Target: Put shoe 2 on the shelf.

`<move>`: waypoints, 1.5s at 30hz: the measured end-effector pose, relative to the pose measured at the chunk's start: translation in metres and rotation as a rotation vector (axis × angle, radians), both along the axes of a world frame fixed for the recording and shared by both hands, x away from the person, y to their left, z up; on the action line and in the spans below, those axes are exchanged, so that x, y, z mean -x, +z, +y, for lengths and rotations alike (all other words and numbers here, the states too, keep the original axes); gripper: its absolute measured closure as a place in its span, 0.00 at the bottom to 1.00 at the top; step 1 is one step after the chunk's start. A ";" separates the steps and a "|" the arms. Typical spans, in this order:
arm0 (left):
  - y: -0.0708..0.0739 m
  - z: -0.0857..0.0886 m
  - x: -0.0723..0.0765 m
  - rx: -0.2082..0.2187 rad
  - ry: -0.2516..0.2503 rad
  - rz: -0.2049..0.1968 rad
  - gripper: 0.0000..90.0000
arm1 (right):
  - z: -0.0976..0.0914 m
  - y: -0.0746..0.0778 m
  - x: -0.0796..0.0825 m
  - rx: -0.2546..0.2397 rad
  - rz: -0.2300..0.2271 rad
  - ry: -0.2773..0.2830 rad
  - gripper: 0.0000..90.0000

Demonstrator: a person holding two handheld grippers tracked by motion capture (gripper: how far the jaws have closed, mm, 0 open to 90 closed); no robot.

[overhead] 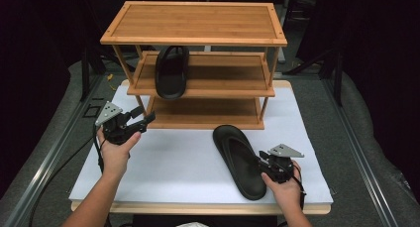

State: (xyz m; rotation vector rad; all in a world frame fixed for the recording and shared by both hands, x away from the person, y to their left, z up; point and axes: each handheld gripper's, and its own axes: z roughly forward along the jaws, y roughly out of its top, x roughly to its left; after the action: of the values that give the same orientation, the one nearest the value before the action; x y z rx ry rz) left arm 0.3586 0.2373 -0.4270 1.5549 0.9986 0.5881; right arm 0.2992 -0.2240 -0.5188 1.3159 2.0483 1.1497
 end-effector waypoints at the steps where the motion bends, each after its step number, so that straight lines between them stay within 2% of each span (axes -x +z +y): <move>1: 0.000 0.000 0.000 0.001 -0.001 0.000 0.49 | -0.002 -0.001 0.001 -0.012 0.008 0.003 0.72; 4: -0.001 -0.002 0.000 0.005 -0.002 -0.001 0.49 | -0.007 -0.003 0.003 -0.039 0.026 0.015 0.67; 5: -0.001 -0.002 0.000 0.003 -0.003 -0.001 0.49 | -0.008 -0.004 0.003 -0.028 0.017 -0.002 0.66; 6: -0.001 -0.002 0.000 0.003 -0.003 -0.001 0.48 | -0.009 -0.004 0.003 -0.020 0.028 -0.003 0.64; 8: -0.001 -0.002 -0.001 0.000 -0.003 0.002 0.48 | -0.010 -0.005 0.003 -0.037 0.029 0.010 0.64; 11: -0.001 -0.003 -0.002 0.013 -0.009 0.000 0.48 | -0.008 -0.005 0.005 -0.018 0.035 0.024 0.68; 14: -0.002 -0.004 -0.003 0.007 -0.015 0.006 0.48 | -0.007 -0.008 0.007 0.000 0.058 0.023 0.73; 15: -0.002 -0.004 -0.004 0.007 -0.017 0.005 0.48 | -0.007 -0.008 0.007 -0.010 0.065 0.034 0.78; 19: -0.002 -0.005 -0.004 0.008 -0.019 0.006 0.48 | -0.005 -0.011 0.007 -0.016 0.083 0.037 0.81; 25: -0.002 -0.004 -0.005 0.012 -0.017 0.003 0.48 | -0.002 -0.011 0.008 0.000 0.080 0.012 0.83; 29: -0.002 -0.003 -0.005 0.015 -0.011 0.005 0.48 | 0.000 -0.010 0.008 0.035 0.049 0.001 0.88; 30: -0.002 -0.003 -0.005 0.014 -0.011 0.006 0.48 | 0.000 -0.008 0.008 0.051 0.054 -0.006 0.89; 36: -0.002 -0.003 -0.006 0.011 -0.013 0.005 0.48 | 0.000 -0.008 0.009 0.068 0.038 -0.028 0.92; 43: -0.002 -0.001 -0.006 0.014 -0.004 0.004 0.48 | -0.003 -0.006 0.008 0.038 0.036 -0.049 0.94; 45: -0.002 -0.001 -0.006 0.010 -0.004 0.003 0.48 | -0.005 -0.005 0.008 0.010 0.049 -0.052 0.94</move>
State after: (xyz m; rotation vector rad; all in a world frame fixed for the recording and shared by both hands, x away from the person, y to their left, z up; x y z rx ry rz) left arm 0.3647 0.2364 -0.4293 1.5493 0.9993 0.5773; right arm 0.2914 -0.2288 -0.5242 1.3969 2.0392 1.0942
